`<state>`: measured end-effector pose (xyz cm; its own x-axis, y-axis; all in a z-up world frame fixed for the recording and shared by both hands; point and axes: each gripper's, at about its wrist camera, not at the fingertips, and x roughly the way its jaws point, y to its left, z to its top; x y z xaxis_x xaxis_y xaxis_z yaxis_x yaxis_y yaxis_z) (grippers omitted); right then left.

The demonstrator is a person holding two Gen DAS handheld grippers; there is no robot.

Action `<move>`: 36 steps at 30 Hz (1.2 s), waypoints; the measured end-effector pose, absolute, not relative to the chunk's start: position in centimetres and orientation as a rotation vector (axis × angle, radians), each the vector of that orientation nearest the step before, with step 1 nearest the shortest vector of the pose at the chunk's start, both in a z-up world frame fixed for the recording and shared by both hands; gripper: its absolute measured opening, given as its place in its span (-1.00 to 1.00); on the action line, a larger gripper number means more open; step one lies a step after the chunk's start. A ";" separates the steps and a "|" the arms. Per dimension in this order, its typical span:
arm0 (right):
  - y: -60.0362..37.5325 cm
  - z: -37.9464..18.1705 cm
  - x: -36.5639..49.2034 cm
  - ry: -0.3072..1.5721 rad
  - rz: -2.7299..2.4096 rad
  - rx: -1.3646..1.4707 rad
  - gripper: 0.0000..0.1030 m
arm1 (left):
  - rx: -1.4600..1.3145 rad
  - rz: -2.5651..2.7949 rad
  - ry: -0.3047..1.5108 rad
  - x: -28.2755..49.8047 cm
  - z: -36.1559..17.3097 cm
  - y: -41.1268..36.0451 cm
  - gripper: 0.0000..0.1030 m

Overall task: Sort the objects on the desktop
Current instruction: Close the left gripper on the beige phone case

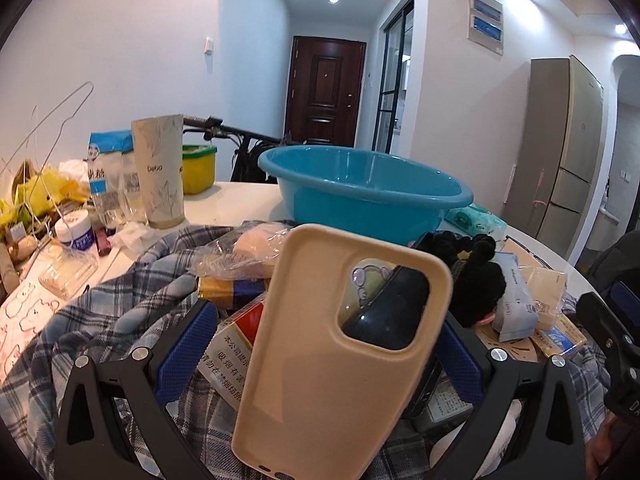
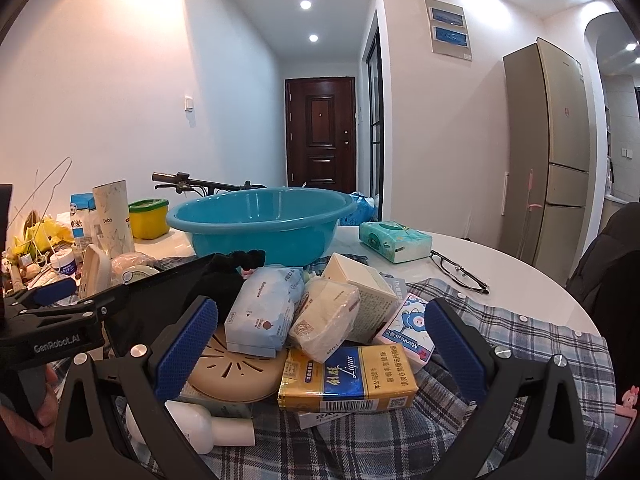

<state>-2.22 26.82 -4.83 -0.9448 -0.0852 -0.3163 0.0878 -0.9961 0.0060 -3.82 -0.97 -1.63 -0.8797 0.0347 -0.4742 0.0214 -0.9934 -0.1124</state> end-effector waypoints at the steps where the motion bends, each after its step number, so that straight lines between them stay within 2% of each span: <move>1: 26.8 -4.8 -2.2 0.012 -3.014 0.488 1.00 | -0.764 3.037 -0.187 -3.8 -1.7 -1.1 1.00; 3: 26.9 -4.8 -2.2 0.010 -3.012 0.488 1.00 | -0.721 3.030 -0.196 -3.4 -1.6 -1.1 0.98; 8: 26.8 -4.8 -2.2 0.011 -3.013 0.486 1.00 | -0.606 3.031 -0.157 -2.3 -0.8 -0.6 0.48; 10: 26.7 -4.8 -2.1 0.014 -3.014 0.480 1.00 | -0.579 3.022 -0.131 -2.1 -0.7 -0.2 0.10; 11: 26.8 -4.8 -2.1 0.016 -3.015 0.477 1.00 | -0.568 3.013 -0.123 -2.0 -0.6 -0.1 -0.01; 13: 26.7 -4.8 -2.0 0.018 -3.016 0.473 1.00 | -0.534 3.011 -0.096 -1.6 -0.4 0.2 -0.55; 14: 26.7 -4.8 -2.1 0.017 -3.015 0.474 1.00 | -0.516 3.020 -0.082 -1.4 -0.3 0.4 -0.66; 18: 26.7 -4.8 -2.0 0.013 -3.013 0.472 1.00 | -0.417 3.037 -0.015 0.0 0.1 1.2 -0.82; 22: 26.7 -4.7 -2.0 0.017 -3.013 0.469 1.00 | -0.432 3.014 -0.016 0.1 0.1 1.3 -0.89; 36: 26.7 -4.8 -2.1 0.017 -3.018 0.473 1.00 | -0.427 3.000 -0.026 0.3 0.0 1.4 -0.93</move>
<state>-2.06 26.67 -4.79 -0.9485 -0.0833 -0.3057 0.0869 -0.9962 0.0021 0.33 1.37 0.01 -0.9543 0.1120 -0.2772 -0.1071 -0.9937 -0.0325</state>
